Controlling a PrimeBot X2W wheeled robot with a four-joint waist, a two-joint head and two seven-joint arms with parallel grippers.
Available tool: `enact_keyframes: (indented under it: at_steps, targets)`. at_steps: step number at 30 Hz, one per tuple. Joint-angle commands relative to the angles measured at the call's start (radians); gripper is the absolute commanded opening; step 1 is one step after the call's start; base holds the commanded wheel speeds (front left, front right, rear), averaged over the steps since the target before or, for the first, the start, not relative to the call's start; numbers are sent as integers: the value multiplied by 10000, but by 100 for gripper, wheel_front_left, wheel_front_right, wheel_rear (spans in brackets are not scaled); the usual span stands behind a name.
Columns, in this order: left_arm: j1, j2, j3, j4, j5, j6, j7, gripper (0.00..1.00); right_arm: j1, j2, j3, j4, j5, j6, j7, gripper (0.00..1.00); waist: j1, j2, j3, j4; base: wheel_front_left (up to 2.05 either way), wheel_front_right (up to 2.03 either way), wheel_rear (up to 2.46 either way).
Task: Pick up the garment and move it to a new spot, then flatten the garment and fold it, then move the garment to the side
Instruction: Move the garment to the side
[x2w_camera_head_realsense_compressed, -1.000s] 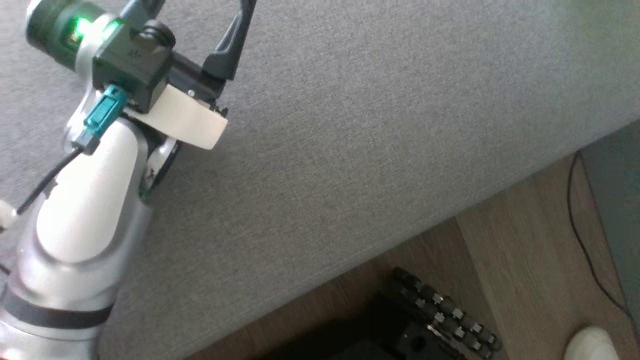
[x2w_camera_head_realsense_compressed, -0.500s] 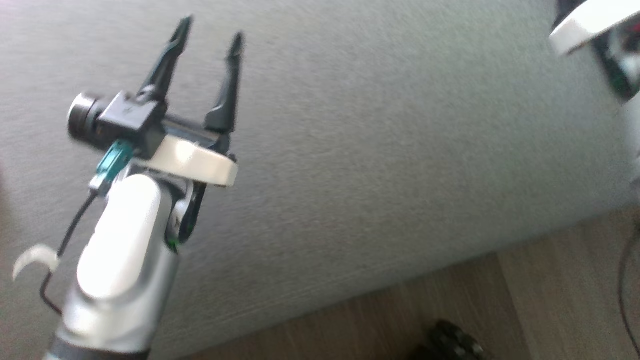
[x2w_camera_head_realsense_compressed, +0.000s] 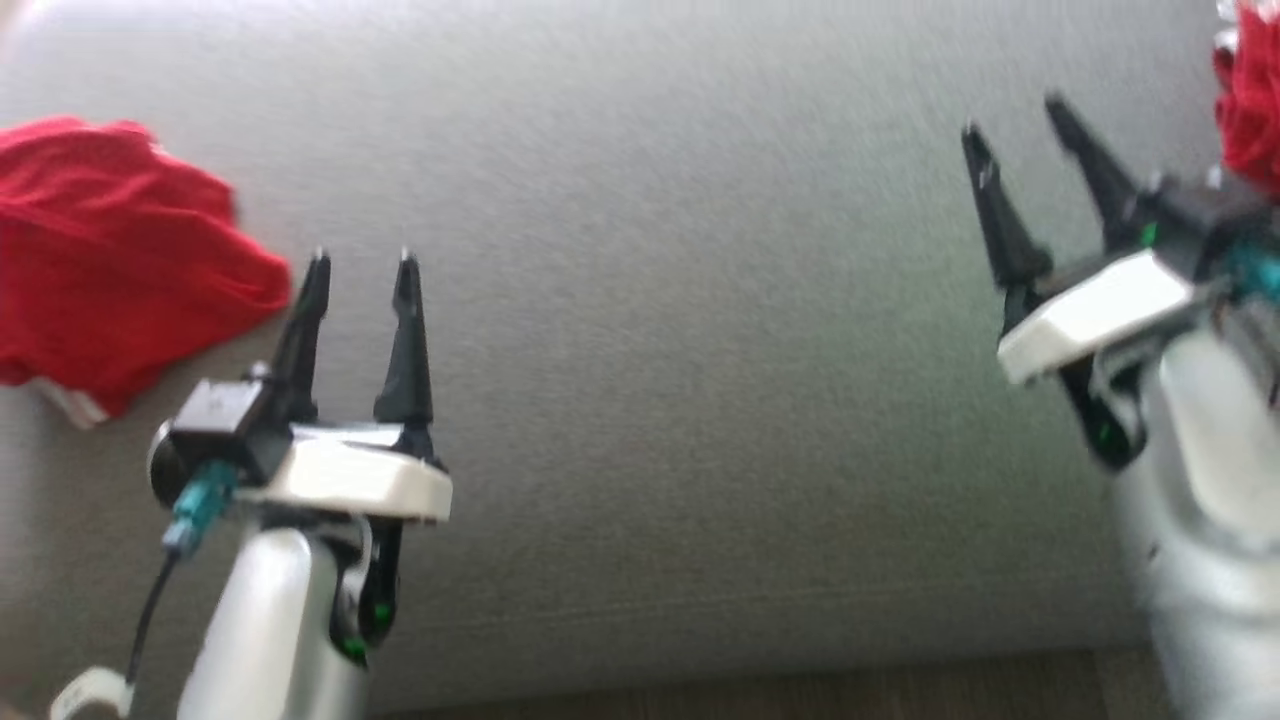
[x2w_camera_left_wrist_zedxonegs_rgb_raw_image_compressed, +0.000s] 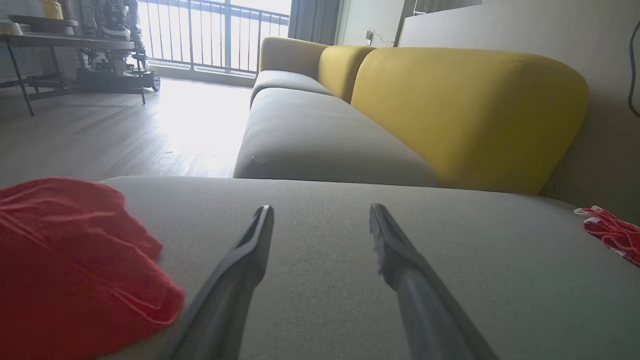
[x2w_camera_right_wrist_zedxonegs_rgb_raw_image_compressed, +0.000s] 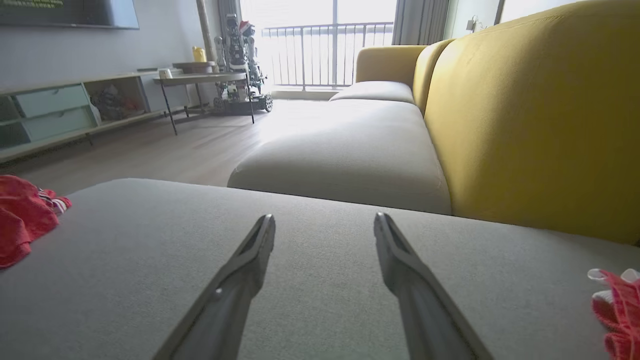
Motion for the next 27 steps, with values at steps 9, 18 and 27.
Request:
enact_keyframes:
  at_steps: [9, 18, 27]
  targets:
    - [889, -77, 275, -228, 480, 73, -50, 100, 2176, 1370, -1777, -1190, -576, -4, -62, 100, 1, -1, -1114, 785, 0, 0, 0]
    - [1271, -85, 48, -319, -187, 467, -51, 100, 3326, 1569, -2130, -1765, -422, -4, -63, 100, 1, -1, -1285, 773, 0, 0, 0]
    - [1384, -86, 293, -476, -240, 576, -51, 100, 3549, 1572, -2105, -1824, -122, -4, -63, 100, 1, -1, -1442, 747, 0, 0, 0]
